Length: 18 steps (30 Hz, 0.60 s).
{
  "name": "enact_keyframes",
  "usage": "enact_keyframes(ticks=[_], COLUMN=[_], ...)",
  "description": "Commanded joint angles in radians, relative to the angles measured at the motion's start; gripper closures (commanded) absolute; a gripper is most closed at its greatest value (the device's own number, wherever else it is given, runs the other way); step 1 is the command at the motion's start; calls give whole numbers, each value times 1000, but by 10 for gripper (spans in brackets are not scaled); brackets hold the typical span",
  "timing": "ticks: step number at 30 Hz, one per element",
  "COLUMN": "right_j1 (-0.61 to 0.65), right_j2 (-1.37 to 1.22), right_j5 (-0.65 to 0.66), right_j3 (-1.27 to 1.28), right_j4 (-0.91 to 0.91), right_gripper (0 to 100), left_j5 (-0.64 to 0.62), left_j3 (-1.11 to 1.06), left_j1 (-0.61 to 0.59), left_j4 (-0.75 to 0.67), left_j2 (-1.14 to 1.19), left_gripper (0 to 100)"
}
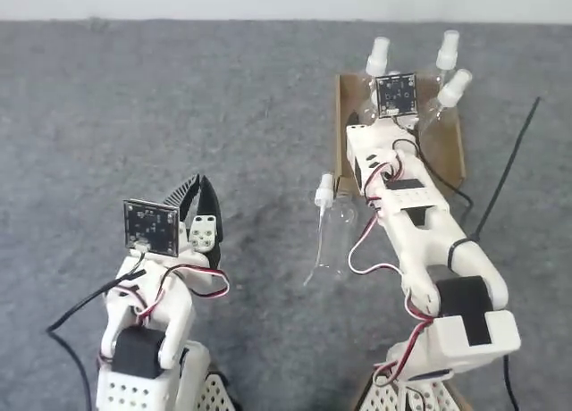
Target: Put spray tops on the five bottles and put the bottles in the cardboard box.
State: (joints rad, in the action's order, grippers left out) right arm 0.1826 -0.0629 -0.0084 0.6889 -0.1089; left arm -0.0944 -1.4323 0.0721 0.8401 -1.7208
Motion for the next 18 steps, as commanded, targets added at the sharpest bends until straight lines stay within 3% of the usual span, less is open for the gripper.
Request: enact_keyframes(ticks=[1,9,18], right_j1=[2,5,24], right_j2=[45,245,642], right_j5=[-3,-3,-9], right_j3=[-25,-34,-86], right_j4=[10,139,573], right_gripper=[679,679,680], left_j5=[5,5,5], left_j3=[7,7,7], left_j1=[-3,-5,-5], left_j4=[-25,-25,-25], left_j2=[-11,-9,-9], left_gripper=[990,990,990])
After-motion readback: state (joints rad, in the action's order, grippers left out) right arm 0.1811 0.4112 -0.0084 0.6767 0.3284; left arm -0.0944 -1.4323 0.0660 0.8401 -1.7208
